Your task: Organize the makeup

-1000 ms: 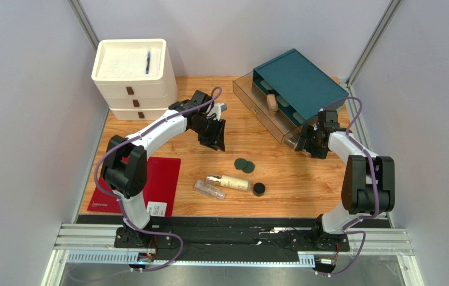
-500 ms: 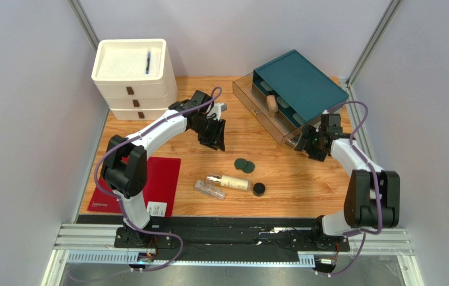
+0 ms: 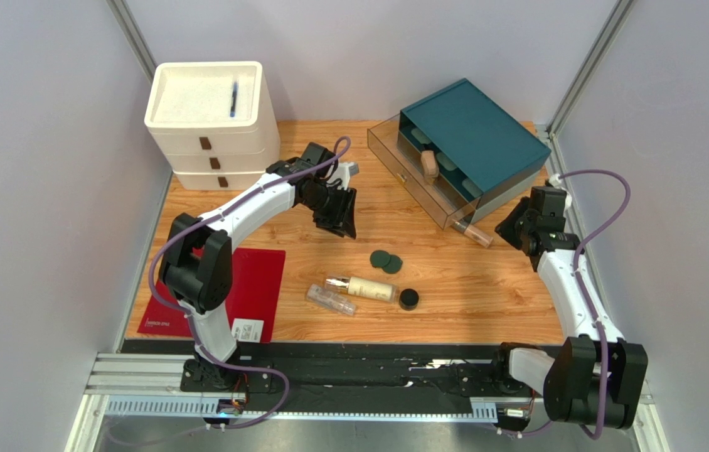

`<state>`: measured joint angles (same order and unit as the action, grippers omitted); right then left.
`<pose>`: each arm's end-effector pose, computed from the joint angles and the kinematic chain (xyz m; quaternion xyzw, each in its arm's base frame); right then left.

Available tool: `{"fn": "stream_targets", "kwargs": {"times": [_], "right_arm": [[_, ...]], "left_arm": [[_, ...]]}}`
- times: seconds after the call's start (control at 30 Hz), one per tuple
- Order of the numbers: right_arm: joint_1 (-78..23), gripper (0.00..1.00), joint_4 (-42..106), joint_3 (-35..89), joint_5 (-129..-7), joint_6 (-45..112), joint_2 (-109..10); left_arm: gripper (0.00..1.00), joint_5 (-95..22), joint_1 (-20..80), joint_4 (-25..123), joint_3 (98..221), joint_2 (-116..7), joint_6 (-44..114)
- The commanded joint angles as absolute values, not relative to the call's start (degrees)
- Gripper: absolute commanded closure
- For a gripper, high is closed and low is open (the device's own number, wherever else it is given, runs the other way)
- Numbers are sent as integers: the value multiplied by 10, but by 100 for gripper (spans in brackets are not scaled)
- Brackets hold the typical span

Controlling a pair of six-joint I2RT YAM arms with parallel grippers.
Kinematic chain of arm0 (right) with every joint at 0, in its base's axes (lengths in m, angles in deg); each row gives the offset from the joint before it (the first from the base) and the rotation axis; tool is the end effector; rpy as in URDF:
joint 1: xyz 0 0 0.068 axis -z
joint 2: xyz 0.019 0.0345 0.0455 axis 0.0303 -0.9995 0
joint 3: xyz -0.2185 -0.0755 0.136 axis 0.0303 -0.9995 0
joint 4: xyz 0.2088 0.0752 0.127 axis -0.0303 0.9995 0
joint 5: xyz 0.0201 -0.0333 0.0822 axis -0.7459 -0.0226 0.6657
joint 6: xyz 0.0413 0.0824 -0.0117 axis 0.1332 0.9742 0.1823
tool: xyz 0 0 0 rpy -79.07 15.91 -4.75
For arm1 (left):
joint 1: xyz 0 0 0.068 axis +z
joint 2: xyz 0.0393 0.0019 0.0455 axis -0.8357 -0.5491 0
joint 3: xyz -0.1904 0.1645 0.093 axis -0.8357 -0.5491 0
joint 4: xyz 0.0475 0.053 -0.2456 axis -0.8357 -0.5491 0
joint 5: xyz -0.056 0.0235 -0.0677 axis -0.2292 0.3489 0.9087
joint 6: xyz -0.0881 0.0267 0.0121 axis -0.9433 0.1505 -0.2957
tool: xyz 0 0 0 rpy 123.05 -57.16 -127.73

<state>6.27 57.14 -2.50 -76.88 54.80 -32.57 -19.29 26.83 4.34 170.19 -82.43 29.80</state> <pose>0.2655 -0.0225 0.2202 0.2640 0.8816 0.0728 0.3844 0.3222 -0.2266 0.2045 0.1607 0.9364 -0.2871 0.1225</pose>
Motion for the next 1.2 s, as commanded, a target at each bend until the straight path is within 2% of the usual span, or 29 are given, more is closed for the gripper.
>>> {"fn": "stream_targets", "kwargs": {"times": [0.0,0.03,0.13,0.3,0.63,0.93,1.17], "right_arm": [[119,88,561,-54,-725,651,-347],[128,96,538,-59,-711,662,-355],[159,100,494,-67,-649,685,-377],[197,100,419,-60,-550,728,-462],[197,100,393,-18,-539,698,-599],[182,100,375,-35,-509,690,-633],[116,100,408,-50,-483,703,-610]], "left_arm": [[54,-180,272,60,1698,-808,305],[54,-180,272,60,1694,-807,304],[54,-179,271,63,1688,-802,303],[54,-178,272,66,1684,-801,301],[54,-178,272,65,1687,-800,301],[54,-180,272,58,1693,-806,303],[54,-179,272,53,1703,-814,305]]}}
